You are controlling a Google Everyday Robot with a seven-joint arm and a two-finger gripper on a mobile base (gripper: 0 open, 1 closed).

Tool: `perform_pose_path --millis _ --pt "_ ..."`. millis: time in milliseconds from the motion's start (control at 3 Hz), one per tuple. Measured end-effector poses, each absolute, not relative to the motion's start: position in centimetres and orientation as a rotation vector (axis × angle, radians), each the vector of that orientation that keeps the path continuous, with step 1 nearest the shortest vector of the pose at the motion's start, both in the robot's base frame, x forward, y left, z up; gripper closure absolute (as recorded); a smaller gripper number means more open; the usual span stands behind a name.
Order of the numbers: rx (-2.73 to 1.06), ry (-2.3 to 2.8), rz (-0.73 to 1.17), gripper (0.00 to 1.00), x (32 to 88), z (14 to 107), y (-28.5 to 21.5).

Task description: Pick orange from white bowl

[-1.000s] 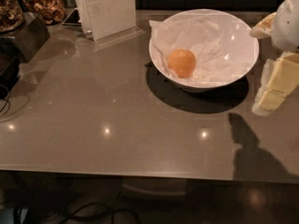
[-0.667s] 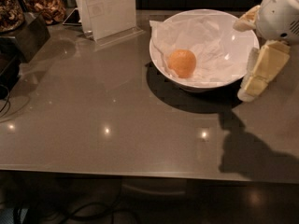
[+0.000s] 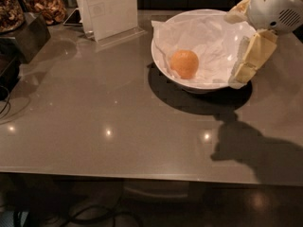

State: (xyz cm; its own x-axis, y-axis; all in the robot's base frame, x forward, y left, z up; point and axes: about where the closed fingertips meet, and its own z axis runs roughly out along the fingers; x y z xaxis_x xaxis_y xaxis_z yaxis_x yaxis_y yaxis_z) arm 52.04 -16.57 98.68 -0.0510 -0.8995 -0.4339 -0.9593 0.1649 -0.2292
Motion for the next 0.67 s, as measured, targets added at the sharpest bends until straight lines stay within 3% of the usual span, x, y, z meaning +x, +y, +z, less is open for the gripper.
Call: perform_pose_path --millis 667 --pt "-1.725 1.961 0.193 0.0 54.4 97.9 -16.7"
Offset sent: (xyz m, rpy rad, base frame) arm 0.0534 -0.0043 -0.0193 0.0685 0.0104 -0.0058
